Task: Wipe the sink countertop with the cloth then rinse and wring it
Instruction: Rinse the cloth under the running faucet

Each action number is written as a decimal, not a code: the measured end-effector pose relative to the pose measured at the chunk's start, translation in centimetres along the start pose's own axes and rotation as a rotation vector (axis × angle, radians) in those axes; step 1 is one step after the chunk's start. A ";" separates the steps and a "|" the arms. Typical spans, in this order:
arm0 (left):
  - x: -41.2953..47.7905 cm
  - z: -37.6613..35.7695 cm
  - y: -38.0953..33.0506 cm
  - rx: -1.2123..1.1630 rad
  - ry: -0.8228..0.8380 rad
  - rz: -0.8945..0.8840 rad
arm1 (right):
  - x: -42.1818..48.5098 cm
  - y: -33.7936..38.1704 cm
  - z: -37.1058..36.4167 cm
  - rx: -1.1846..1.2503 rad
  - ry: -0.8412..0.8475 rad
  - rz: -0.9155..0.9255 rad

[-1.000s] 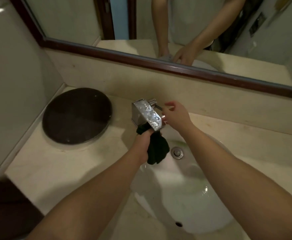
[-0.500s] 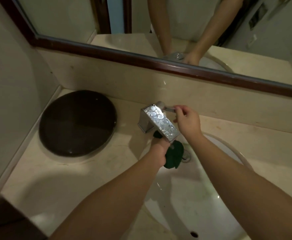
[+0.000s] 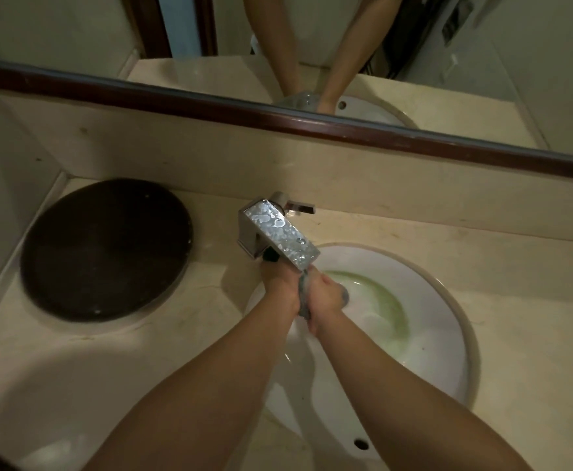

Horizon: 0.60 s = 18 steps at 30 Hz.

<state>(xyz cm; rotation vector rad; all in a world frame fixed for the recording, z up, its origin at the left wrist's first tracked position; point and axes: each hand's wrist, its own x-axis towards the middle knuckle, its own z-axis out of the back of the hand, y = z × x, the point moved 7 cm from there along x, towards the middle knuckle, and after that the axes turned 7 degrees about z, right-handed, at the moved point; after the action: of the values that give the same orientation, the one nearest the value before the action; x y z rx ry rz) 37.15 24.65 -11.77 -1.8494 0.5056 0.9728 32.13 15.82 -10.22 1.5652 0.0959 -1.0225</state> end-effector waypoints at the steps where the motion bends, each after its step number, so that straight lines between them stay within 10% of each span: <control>1: 0.0 0.5 -0.4 0.018 -0.031 -0.008 | 0.1 -0.1 0.3 -0.015 -0.029 0.017; 18: 0.0 0.7 0.1 0.014 0.124 0.154 | 0.6 -4.0 -1.9 0.529 0.153 -0.217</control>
<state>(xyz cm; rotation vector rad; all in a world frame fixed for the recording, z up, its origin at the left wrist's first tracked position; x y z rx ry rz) 36.83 25.17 -12.03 -1.8874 0.7371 0.9570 31.18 18.30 -13.82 2.1513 0.1083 -1.1551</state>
